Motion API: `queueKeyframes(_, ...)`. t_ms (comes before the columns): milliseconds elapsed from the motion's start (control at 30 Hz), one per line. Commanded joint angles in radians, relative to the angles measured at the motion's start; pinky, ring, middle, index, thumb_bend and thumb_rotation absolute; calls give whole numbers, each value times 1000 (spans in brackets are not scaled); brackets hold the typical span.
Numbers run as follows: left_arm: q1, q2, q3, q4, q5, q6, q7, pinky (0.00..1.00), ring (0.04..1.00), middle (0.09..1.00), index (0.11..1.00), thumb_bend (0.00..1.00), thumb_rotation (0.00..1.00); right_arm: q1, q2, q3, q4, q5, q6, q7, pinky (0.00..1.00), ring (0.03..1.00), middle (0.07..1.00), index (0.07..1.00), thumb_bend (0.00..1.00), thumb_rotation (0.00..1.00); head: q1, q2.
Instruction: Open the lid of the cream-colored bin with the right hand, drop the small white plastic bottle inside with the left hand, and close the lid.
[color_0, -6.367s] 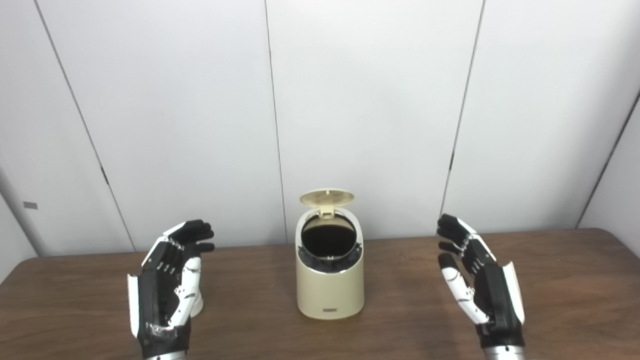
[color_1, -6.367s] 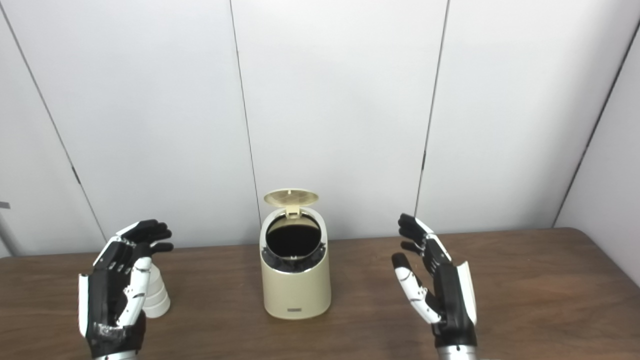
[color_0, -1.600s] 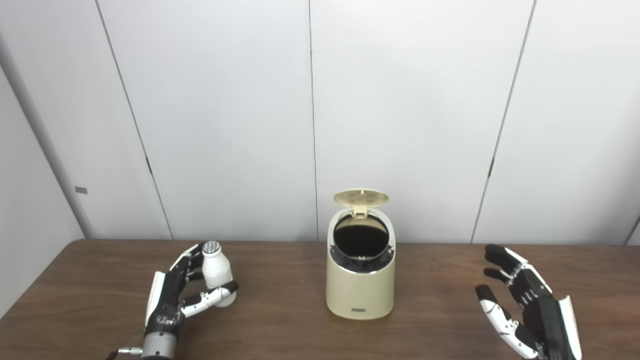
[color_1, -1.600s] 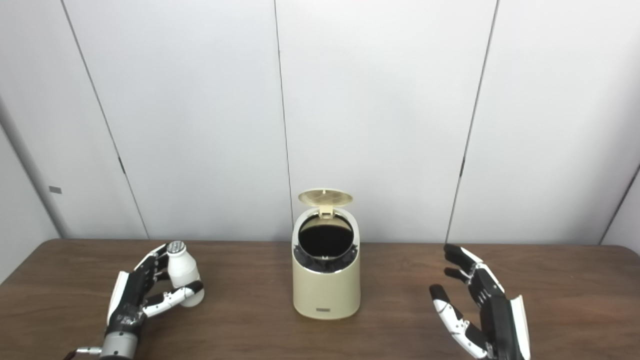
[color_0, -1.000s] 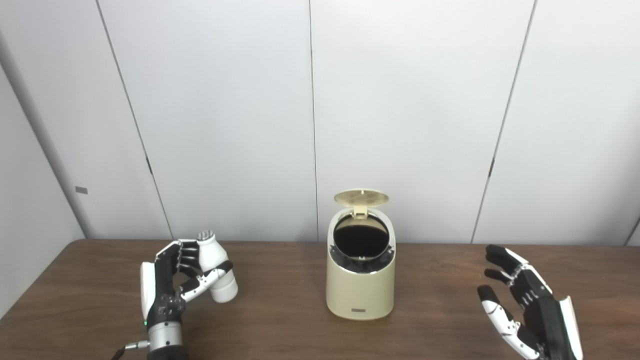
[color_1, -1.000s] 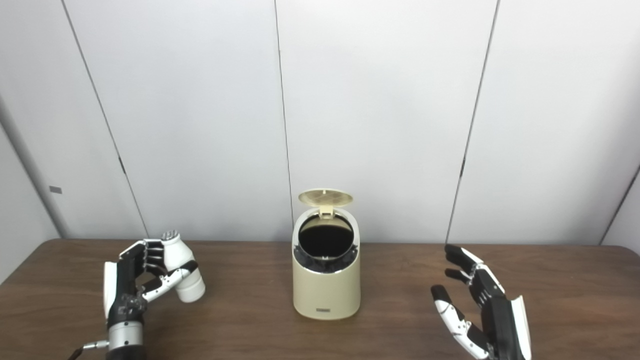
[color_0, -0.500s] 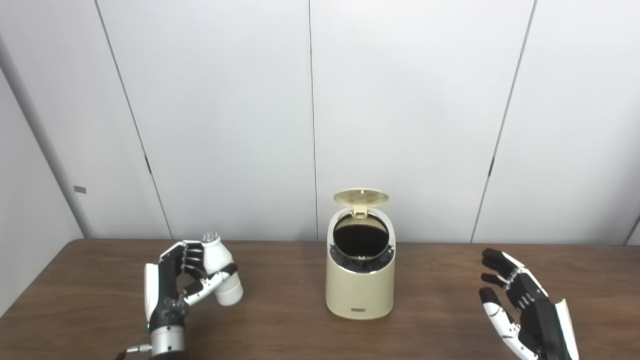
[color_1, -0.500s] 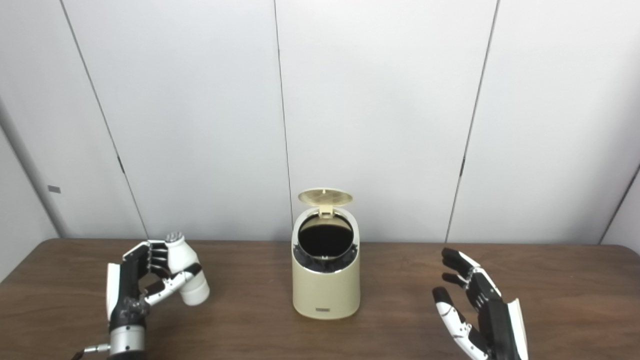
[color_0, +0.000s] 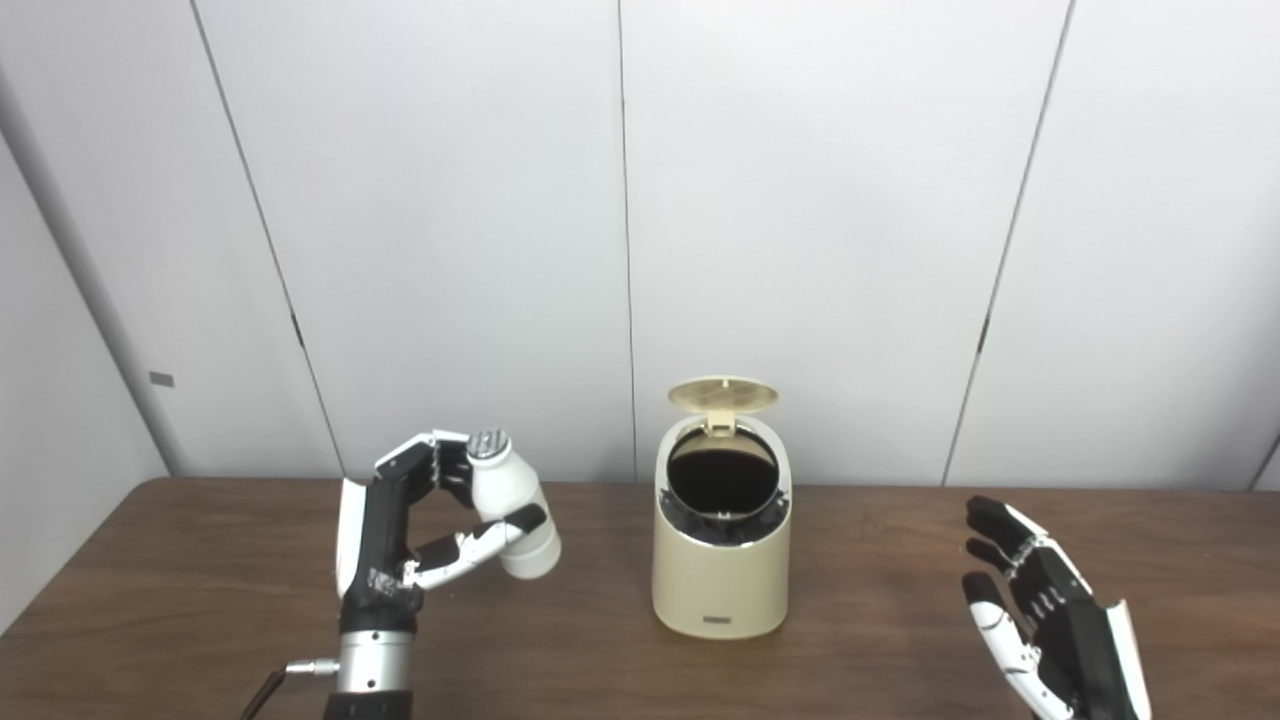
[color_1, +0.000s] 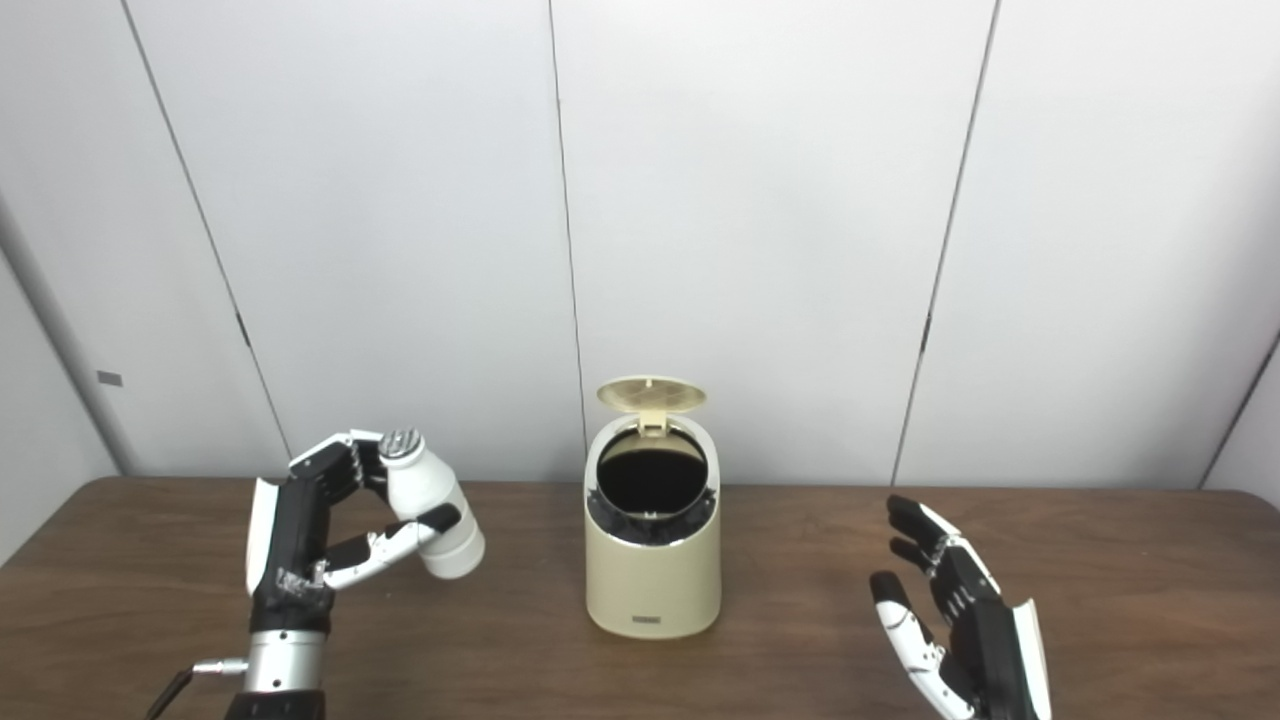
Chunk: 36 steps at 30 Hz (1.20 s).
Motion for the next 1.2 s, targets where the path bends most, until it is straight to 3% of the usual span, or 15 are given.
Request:
queueKeyframes(0, -35, -2, -5, -64, -17, -8, -22, 361, 448, 501, 472, 503, 0, -35, 3, -2, -23, 6, -41, -2, 782, 833, 824, 770, 196, 516, -2, -1)
queueKeyframes(200, -46, -20, -26, -151, 84, -41, -34, 372, 475, 479, 474, 503, 0, -41, 14, -4, -26, -5, -42, -10, 752, 816, 811, 768, 191, 434, -6, -7)
queueKeyframes(367, -59, -17, -55, -194, 97, -39, -76, 397, 491, 474, 469, 502, 0, -46, 20, -1, -21, 7, -38, -4, 771, 828, 819, 772, 177, 409, -9, -17)
queueKeyframes(633, -101, -28, -90, -187, 136, -78, -95, 399, 500, 489, 445, 500, 0, -49, 21, 1, 15, 1, -70, -4, 769, 826, 819, 775, 181, 391, -21, -28)
queueKeyframes(733, -122, -25, -116, -174, 208, -85, -52, 408, 504, 488, 446, 501, 0, -48, 22, 1, 15, -1, -71, -5, 765, 822, 819, 778, 188, 384, -24, -26)
queueKeyframes(900, -170, 27, -237, -118, 297, -86, 83, 415, 500, 491, 450, 502, 0, -49, 19, 3, 23, -14, -82, -8, 764, 821, 817, 783, 186, 375, -25, -28)
queueKeyframes(1167, -231, 80, -389, -34, 330, -86, 233, 404, 495, 497, 450, 502, 0, -47, 19, 4, 24, -20, -86, -9, 754, 821, 816, 780, 177, 393, -31, -29)
